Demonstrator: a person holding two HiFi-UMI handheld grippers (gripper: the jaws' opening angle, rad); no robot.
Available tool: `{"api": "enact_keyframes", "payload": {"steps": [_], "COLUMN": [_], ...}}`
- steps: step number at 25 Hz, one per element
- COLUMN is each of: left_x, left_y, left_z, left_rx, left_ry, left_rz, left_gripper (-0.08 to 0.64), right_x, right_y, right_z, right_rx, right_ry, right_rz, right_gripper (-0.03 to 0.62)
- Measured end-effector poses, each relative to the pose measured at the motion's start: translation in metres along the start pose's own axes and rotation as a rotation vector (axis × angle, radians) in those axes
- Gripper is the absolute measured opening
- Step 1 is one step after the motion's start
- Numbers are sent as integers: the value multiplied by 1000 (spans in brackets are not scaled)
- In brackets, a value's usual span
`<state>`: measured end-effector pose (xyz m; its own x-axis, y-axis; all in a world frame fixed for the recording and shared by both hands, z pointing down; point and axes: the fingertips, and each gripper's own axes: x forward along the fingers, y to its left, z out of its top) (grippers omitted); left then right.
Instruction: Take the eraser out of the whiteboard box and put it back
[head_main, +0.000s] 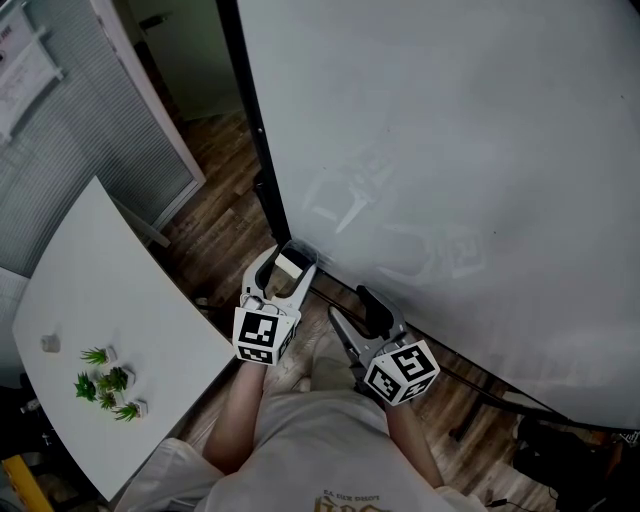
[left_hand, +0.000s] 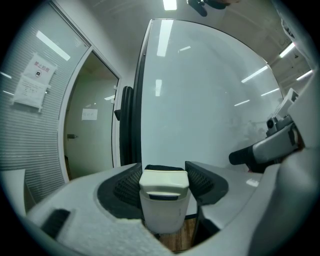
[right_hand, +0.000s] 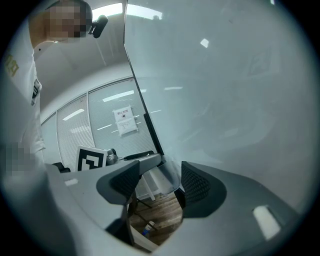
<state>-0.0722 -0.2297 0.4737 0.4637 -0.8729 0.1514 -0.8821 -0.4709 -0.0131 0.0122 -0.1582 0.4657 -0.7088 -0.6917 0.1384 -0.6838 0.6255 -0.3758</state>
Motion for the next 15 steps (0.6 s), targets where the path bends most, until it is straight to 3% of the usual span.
{"api": "enact_keyframes", "payload": {"steps": [15], "left_x": [-11], "left_y": [0], "left_z": [13], "left_rx": [3], "left_ry": [-20], "left_rz": [23], "left_gripper": [267], "right_x": [-7], "right_y": [3], "right_z": [7], "right_rx": [1], "right_ry": [-15], "right_rz": [13], "right_gripper": [264]}}
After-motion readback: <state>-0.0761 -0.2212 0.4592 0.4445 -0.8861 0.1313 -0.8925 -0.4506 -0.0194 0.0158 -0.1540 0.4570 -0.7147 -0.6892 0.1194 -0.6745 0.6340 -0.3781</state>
